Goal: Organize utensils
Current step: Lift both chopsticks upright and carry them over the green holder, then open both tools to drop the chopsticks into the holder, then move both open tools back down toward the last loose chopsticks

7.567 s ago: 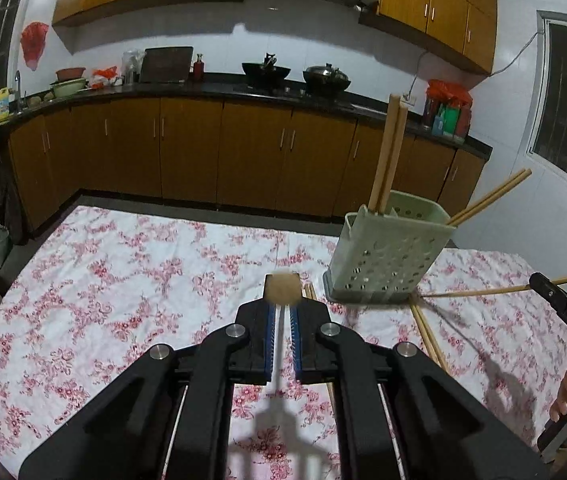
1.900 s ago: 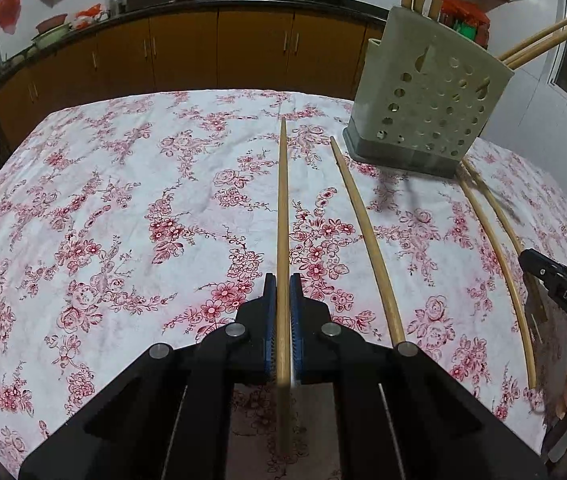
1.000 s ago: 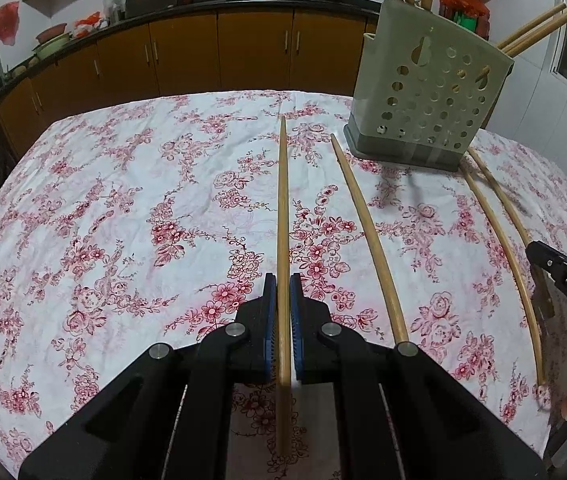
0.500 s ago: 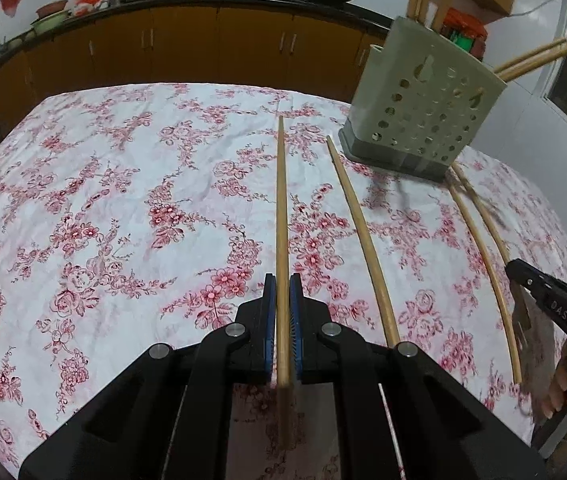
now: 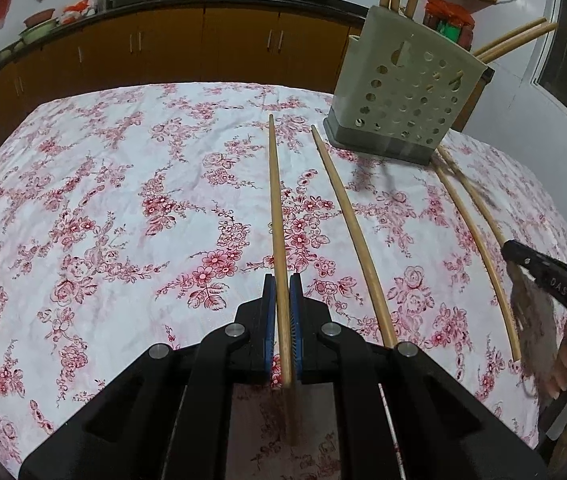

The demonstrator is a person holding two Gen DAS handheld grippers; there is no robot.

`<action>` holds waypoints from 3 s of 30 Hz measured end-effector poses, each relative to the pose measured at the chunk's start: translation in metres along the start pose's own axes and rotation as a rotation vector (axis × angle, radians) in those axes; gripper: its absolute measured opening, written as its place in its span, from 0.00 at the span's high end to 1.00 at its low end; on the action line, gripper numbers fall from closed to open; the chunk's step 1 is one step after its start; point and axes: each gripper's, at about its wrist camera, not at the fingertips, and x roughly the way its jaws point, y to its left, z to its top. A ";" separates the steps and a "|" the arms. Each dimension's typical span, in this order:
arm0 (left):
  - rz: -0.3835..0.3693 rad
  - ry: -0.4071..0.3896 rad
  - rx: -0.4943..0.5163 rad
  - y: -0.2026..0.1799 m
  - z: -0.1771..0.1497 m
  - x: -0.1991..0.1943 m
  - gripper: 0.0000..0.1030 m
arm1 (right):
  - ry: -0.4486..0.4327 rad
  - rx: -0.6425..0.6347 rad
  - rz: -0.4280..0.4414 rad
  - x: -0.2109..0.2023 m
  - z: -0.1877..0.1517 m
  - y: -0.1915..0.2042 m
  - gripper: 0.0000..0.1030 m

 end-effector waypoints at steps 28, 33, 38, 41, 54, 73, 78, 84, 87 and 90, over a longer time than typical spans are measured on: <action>-0.047 -0.336 -0.050 0.006 0.076 -0.101 0.93 | -0.376 0.026 0.052 -0.121 0.063 -0.013 0.92; -0.043 -0.348 -0.045 0.006 0.079 -0.104 0.93 | -0.390 0.019 0.048 -0.125 0.066 -0.011 0.92; -0.052 -0.368 -0.031 0.001 0.087 -0.115 0.93 | -0.418 0.020 0.055 -0.138 0.075 -0.012 0.92; -0.070 -0.400 -0.013 -0.003 0.094 -0.128 0.93 | -0.451 0.028 0.073 -0.152 0.083 -0.014 0.92; -0.125 -0.581 0.078 -0.052 0.139 -0.176 0.93 | -0.626 0.000 0.188 -0.216 0.125 0.001 0.92; -0.029 -0.893 0.006 -0.098 0.215 -0.159 0.93 | -0.747 0.031 0.224 -0.177 0.187 0.021 0.92; -0.030 -0.813 -0.004 -0.090 0.204 -0.121 0.93 | -0.697 0.022 0.221 -0.148 0.187 0.027 0.92; -0.056 -0.730 -0.025 -0.080 0.195 -0.104 0.93 | -0.625 -0.001 0.227 -0.129 0.185 0.035 0.90; -0.056 -0.710 -0.028 -0.078 0.191 -0.105 0.93 | -0.605 -0.005 0.223 -0.128 0.183 0.035 0.86; -0.055 -0.689 -0.027 -0.076 0.190 -0.109 0.93 | -0.593 0.007 0.227 -0.130 0.180 0.033 0.83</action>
